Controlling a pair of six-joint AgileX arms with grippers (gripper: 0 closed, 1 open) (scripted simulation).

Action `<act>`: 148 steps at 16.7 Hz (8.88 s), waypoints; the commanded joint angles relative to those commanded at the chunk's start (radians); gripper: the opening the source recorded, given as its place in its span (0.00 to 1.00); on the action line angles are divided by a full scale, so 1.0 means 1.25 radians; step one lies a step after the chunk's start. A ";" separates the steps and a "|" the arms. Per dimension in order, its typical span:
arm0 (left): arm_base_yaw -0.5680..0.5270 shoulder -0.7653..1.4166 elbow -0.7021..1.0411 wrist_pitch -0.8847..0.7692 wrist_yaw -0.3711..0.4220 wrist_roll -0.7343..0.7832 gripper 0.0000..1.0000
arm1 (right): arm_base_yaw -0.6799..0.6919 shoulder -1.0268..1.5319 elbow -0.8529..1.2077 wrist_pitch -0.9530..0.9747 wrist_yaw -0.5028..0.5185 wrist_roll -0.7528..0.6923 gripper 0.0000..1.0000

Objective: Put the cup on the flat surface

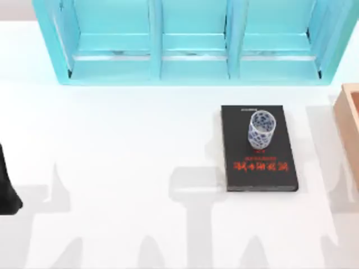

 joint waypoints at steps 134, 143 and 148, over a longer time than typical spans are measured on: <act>0.000 0.000 0.000 0.000 0.000 0.000 1.00 | 0.524 1.815 1.564 -1.005 0.005 0.540 0.00; 0.000 0.000 0.000 0.000 0.000 0.000 1.00 | 0.524 1.815 1.564 -1.005 0.005 0.540 0.68; 0.000 0.000 0.000 0.000 0.000 0.000 1.00 | 0.524 1.815 1.564 -1.005 0.005 0.540 1.00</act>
